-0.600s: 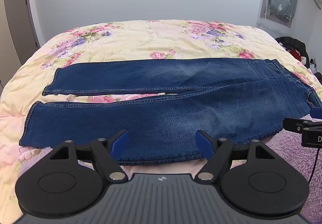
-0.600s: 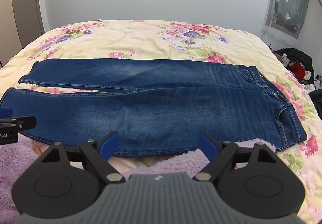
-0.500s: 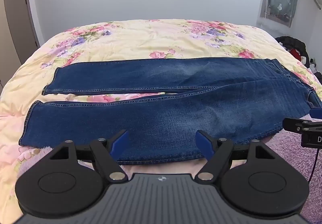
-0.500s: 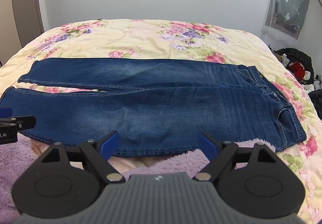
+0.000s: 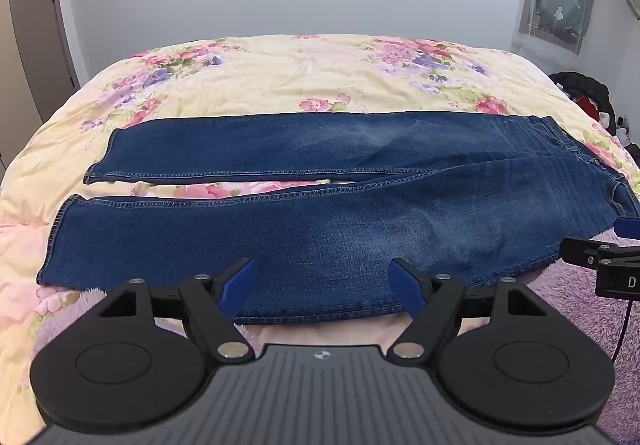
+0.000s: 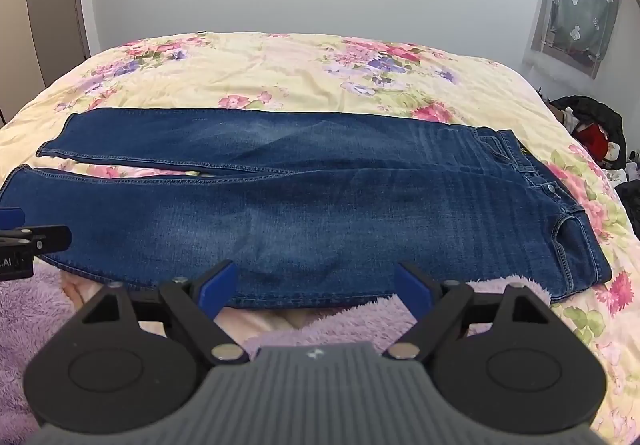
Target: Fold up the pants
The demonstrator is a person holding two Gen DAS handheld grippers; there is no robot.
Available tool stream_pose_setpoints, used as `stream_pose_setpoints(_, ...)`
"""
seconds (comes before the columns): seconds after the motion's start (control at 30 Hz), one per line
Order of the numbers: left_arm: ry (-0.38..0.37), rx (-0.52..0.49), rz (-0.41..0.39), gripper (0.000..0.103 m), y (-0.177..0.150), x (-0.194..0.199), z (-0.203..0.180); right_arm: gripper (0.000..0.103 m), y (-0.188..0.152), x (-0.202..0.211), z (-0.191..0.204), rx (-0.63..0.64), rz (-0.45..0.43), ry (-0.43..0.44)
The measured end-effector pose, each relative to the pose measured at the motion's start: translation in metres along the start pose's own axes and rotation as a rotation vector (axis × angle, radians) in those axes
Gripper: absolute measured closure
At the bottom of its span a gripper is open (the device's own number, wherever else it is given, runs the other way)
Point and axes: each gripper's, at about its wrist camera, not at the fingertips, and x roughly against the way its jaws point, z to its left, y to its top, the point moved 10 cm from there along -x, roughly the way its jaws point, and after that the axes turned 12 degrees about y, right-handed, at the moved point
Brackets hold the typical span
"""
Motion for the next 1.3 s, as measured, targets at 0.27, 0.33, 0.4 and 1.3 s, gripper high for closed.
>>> stream_pose_setpoints(0.27,0.000,-0.001,-0.001,0.014,-0.0011,-0.0010,0.0009,0.021,-0.0007,-0.0012,-0.0012,-0.008,0.000,-0.006)
stream_pose_setpoints(0.33,0.000,-0.001,-0.001,0.015,-0.0012,-0.0010,0.0011,0.021,-0.0005,-0.0008,-0.0016,-0.009,0.000,-0.006)
stream_pose_setpoints(0.4,0.000,-0.001,-0.001,0.014,-0.0013,-0.0011,0.0010,0.021,-0.0007,-0.0009,-0.0016,-0.009,0.001,-0.007)
stream_pose_setpoints(1.3,0.013,0.000,0.002,0.020,-0.0023,0.0005,-0.0022,0.021,-0.0024,0.0008,-0.0003,-0.016,0.002,-0.001)
